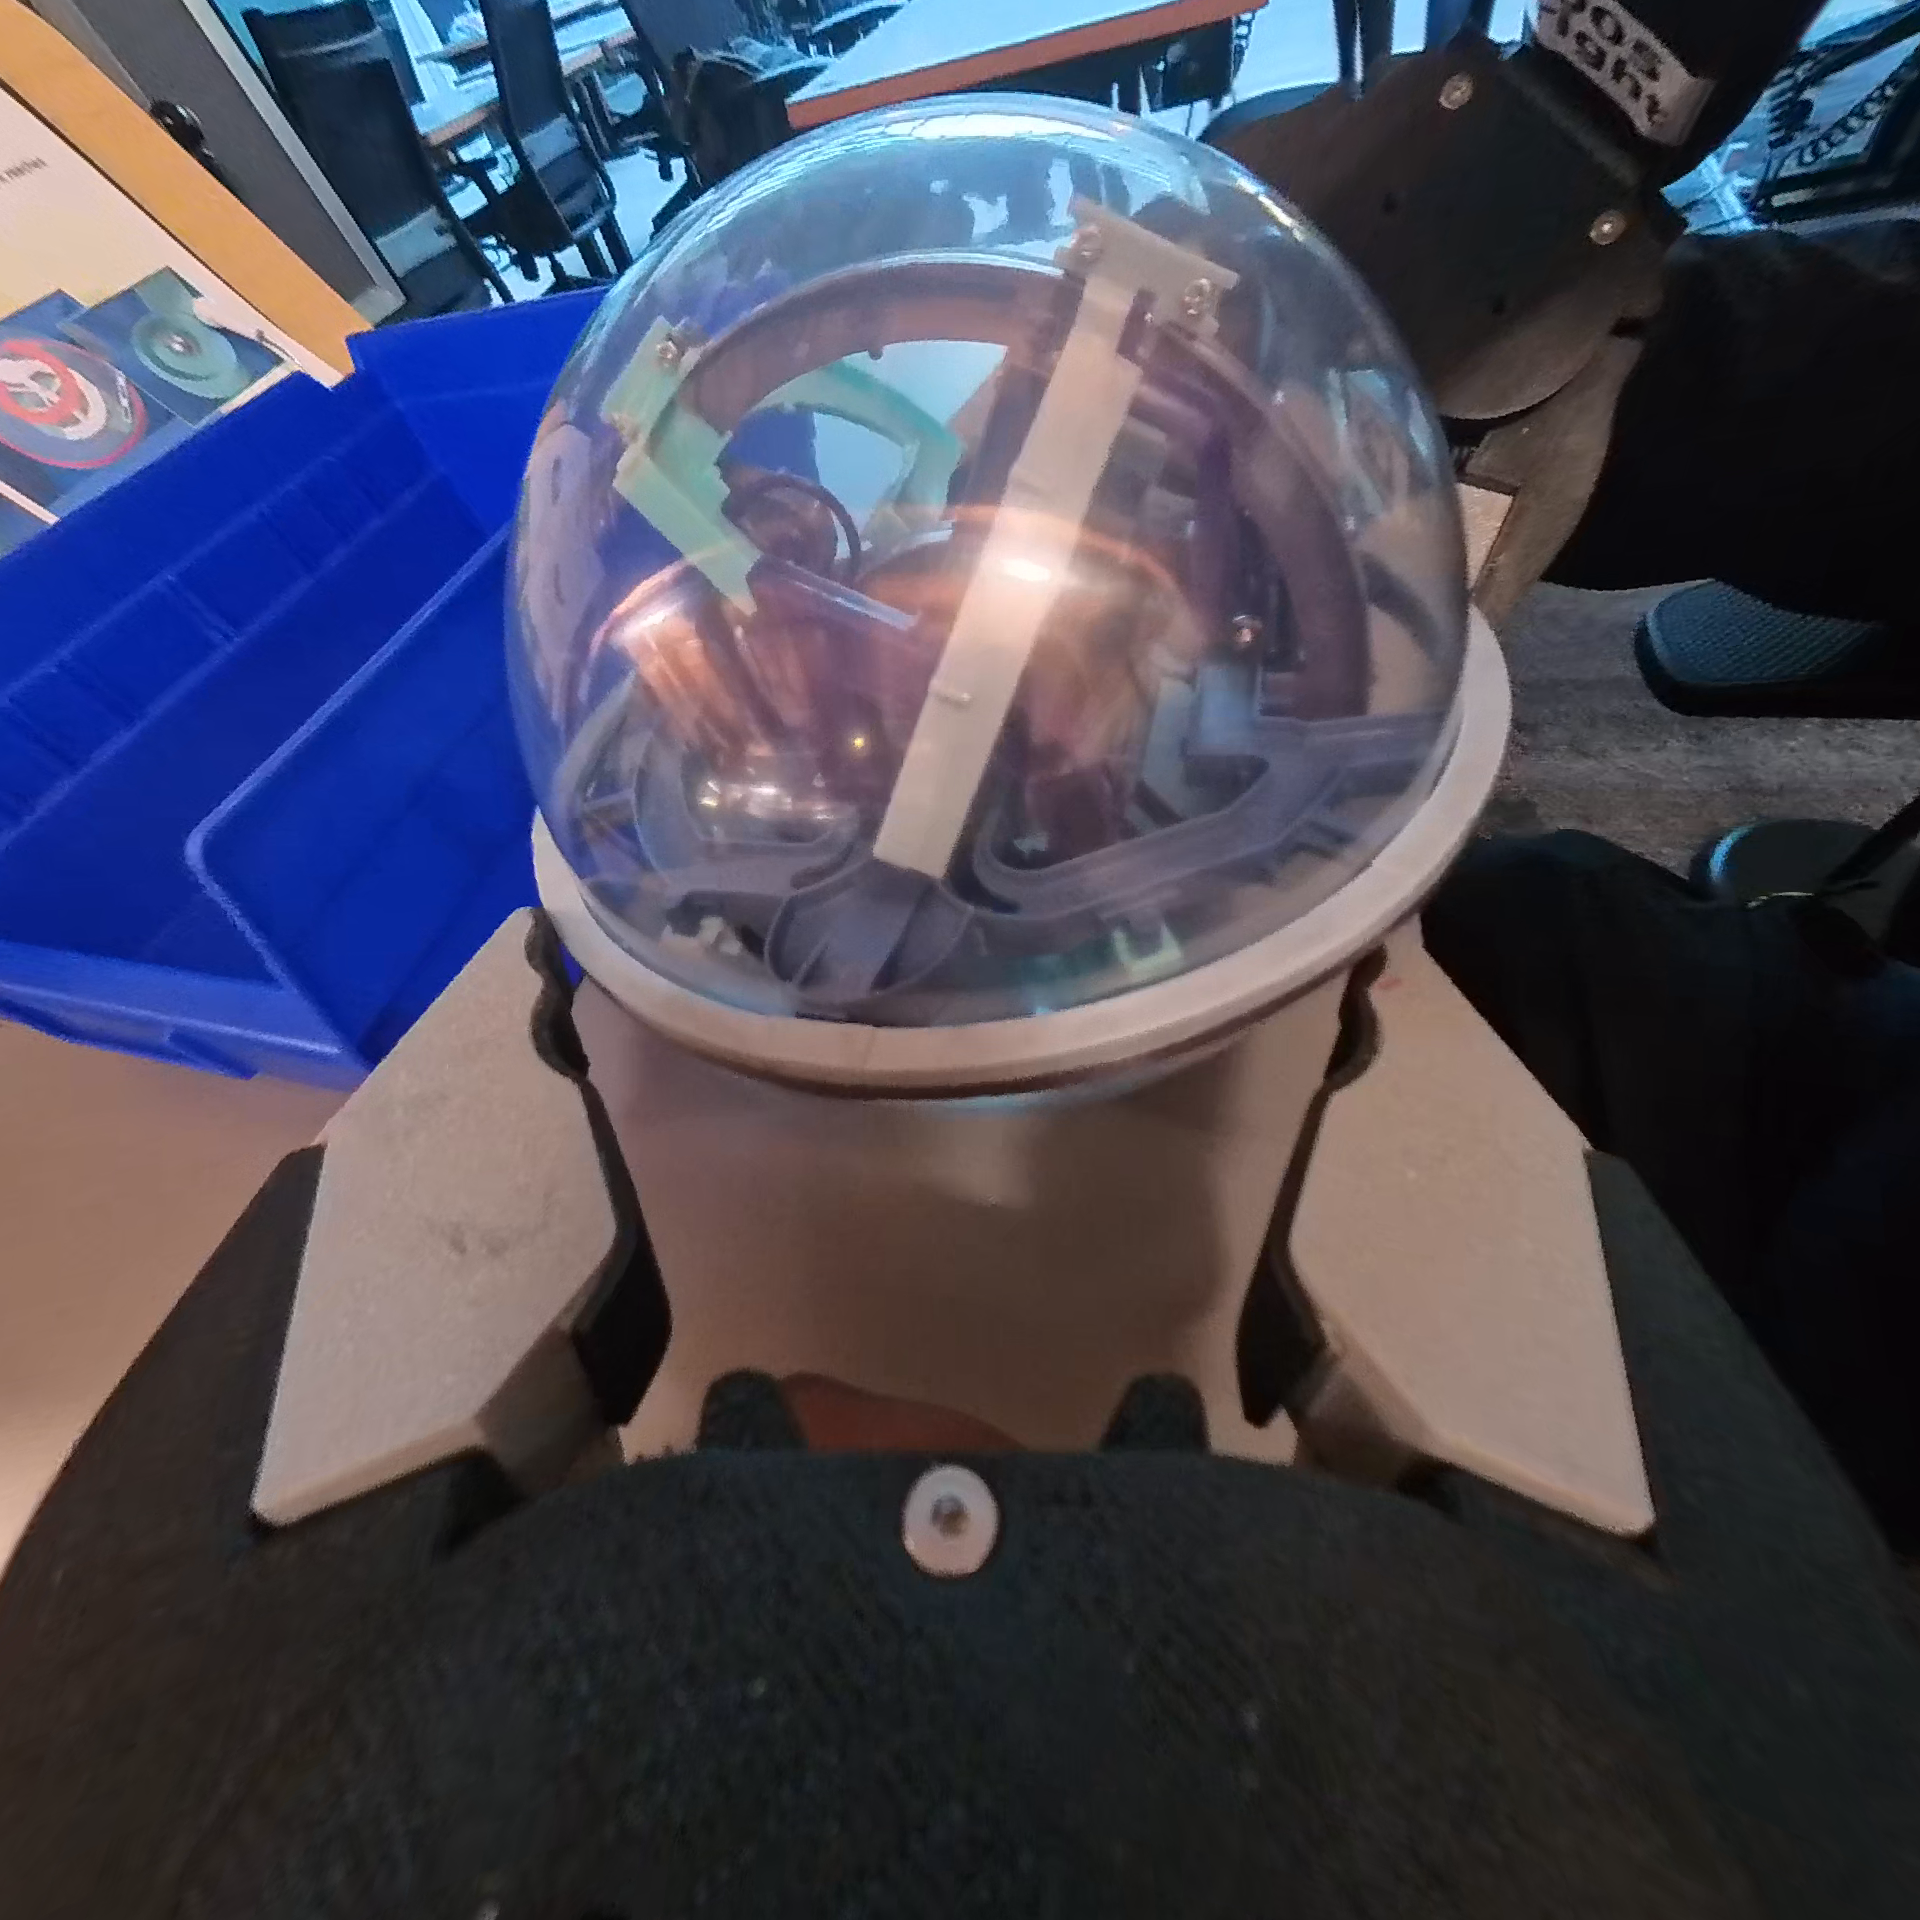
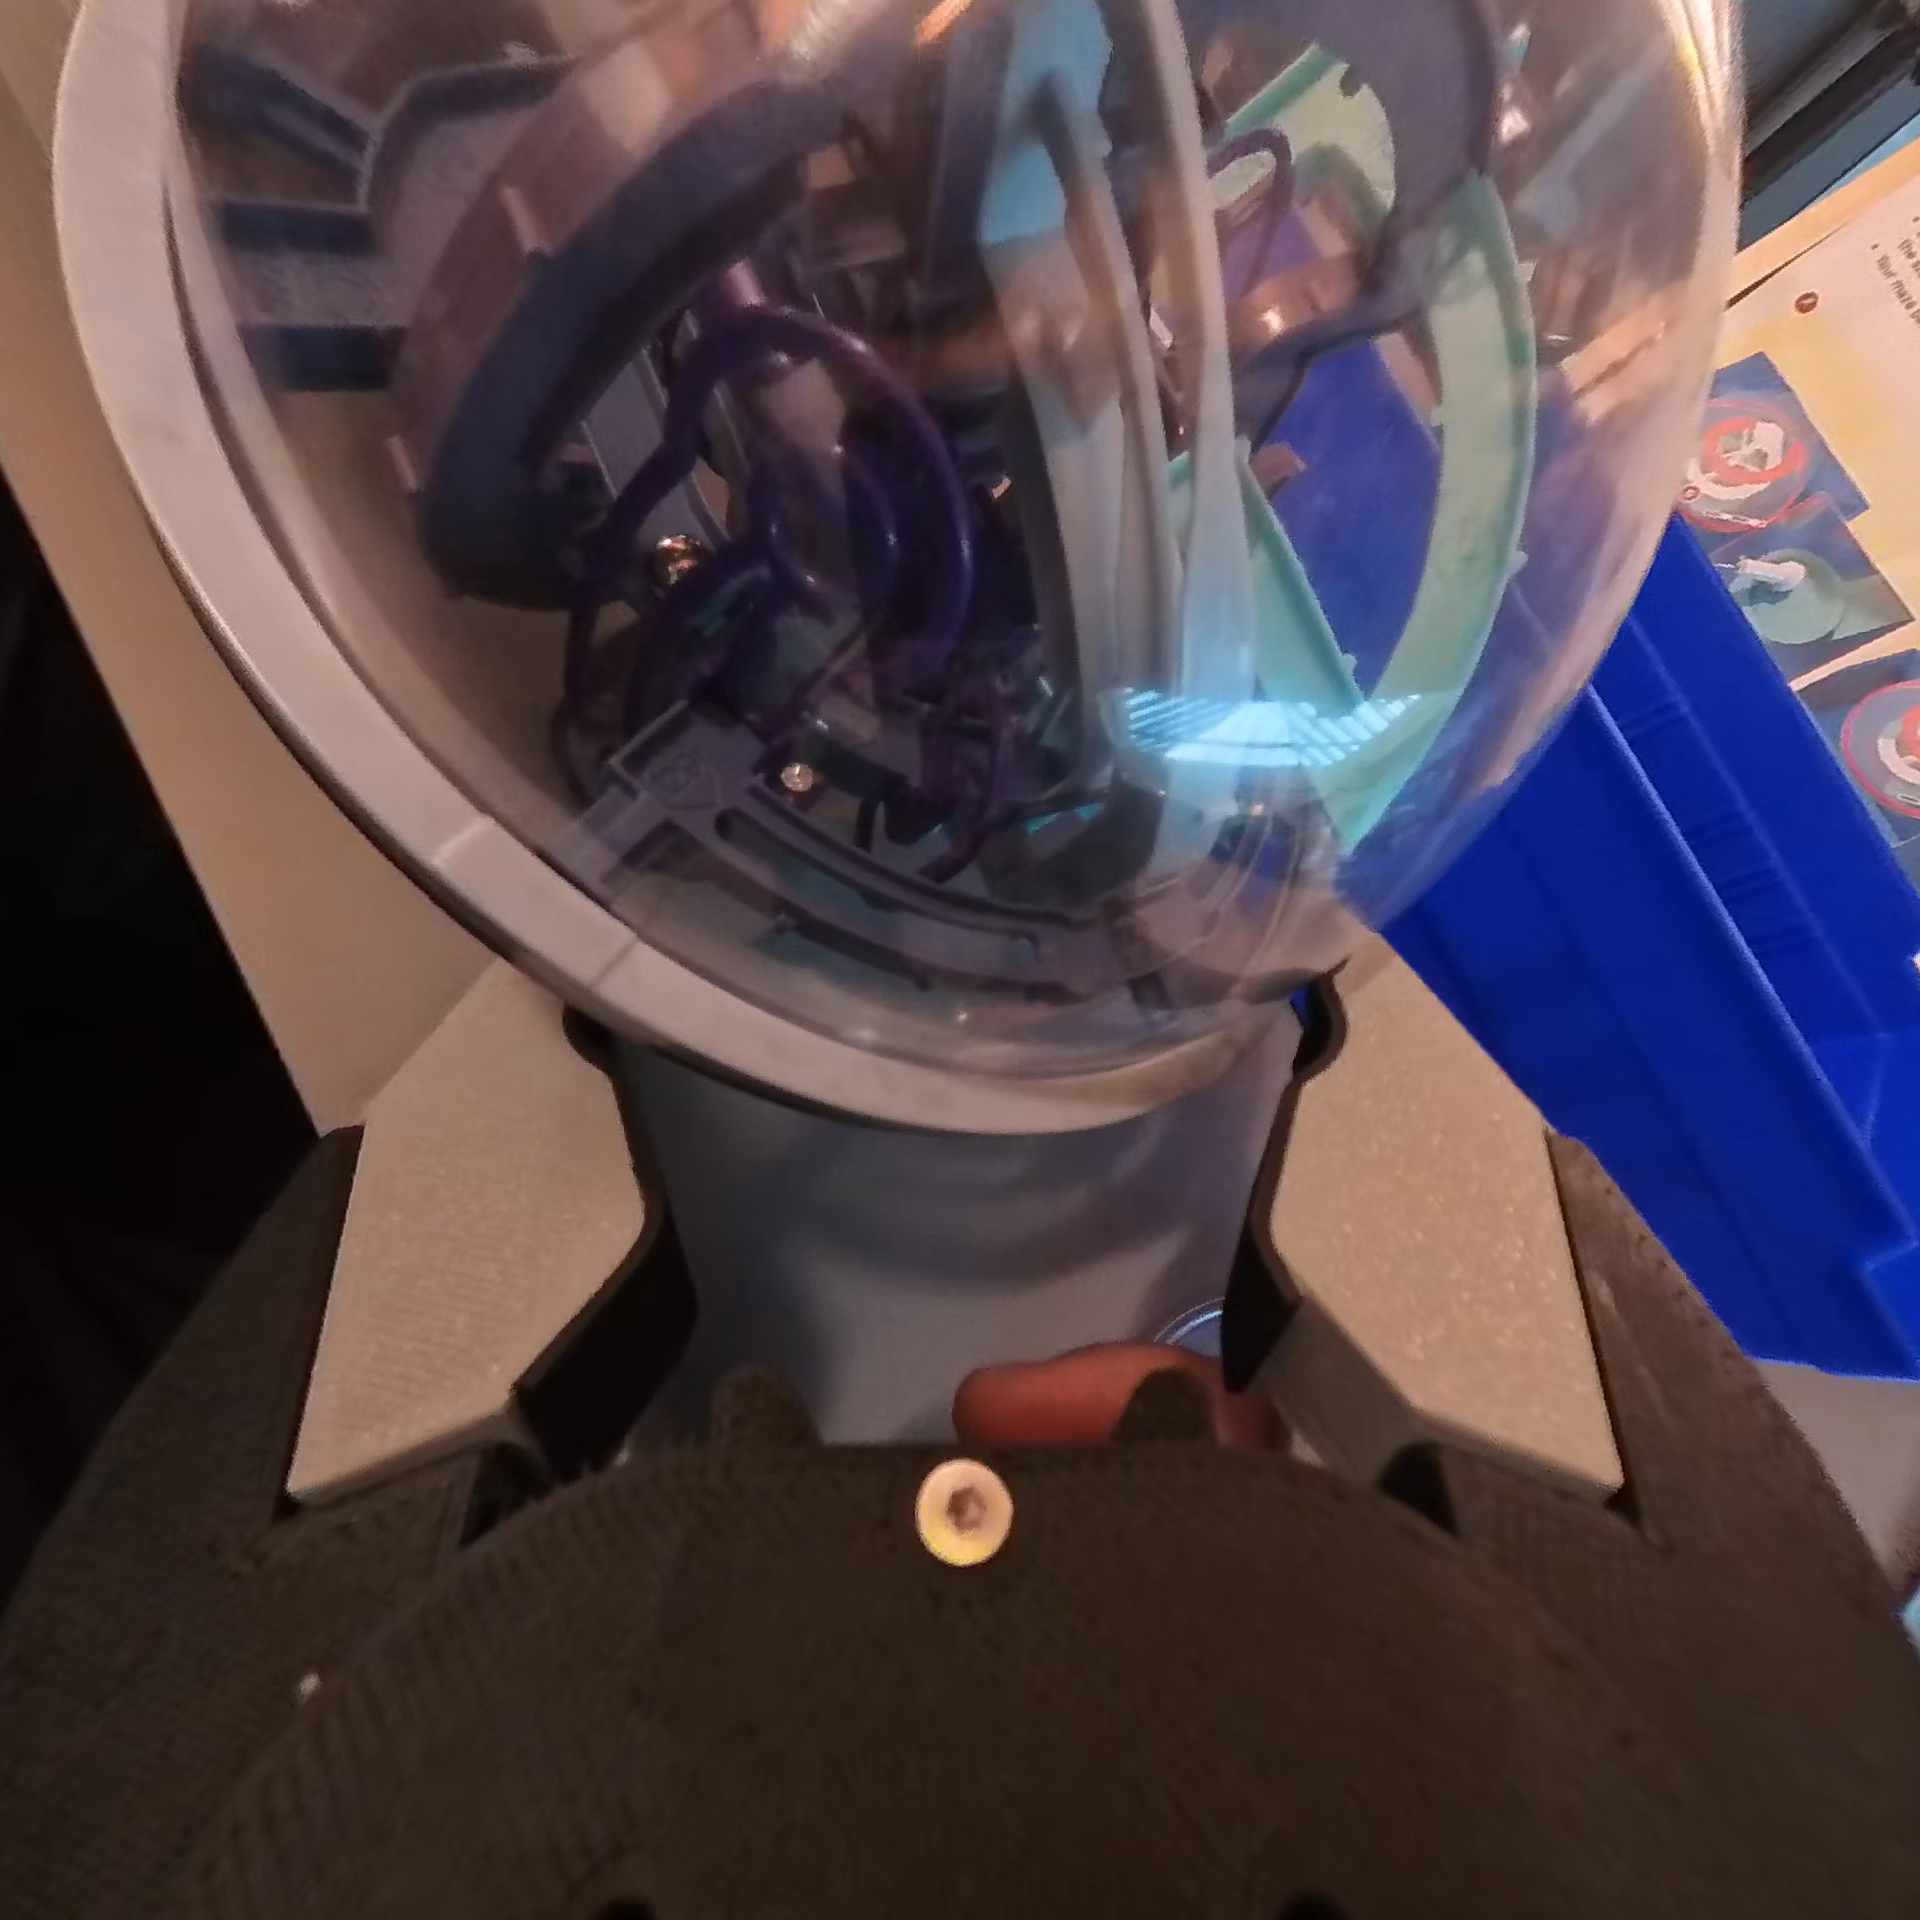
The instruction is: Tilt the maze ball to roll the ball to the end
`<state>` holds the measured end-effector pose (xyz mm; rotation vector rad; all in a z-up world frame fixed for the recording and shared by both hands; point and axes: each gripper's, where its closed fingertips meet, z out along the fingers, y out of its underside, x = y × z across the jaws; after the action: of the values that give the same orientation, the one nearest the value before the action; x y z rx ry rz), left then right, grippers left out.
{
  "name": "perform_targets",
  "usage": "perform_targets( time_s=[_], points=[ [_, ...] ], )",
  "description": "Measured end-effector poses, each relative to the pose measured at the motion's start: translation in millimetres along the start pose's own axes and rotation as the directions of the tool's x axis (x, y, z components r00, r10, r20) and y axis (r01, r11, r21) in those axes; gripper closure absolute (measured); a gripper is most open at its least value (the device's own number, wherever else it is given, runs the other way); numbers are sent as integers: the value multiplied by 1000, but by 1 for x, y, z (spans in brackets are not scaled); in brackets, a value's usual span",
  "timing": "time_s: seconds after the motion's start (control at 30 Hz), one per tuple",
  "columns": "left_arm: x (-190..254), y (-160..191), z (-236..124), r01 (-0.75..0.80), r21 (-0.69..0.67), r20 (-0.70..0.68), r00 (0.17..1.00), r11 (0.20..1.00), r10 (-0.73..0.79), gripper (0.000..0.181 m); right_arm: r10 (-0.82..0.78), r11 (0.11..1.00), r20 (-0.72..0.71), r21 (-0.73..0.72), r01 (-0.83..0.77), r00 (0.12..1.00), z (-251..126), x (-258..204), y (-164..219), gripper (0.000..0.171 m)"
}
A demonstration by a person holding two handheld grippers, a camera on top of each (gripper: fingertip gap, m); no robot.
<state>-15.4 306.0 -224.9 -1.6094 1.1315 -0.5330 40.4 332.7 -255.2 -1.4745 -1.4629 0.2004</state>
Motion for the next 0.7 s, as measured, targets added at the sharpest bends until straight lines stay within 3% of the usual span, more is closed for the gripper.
perform_targets(
  time_s=[0.47,0.7],
  points=[
    [-7,-1,-5,51,24,9,999,998,-51,47,24,999,-2,40,-24,1000,-3,5,1,52],
    [-7,-4,-8,72,45,-2,997,996,-72,51,10,1000,-6,16,-10,1000,-4,7,8,66]
  ],
)
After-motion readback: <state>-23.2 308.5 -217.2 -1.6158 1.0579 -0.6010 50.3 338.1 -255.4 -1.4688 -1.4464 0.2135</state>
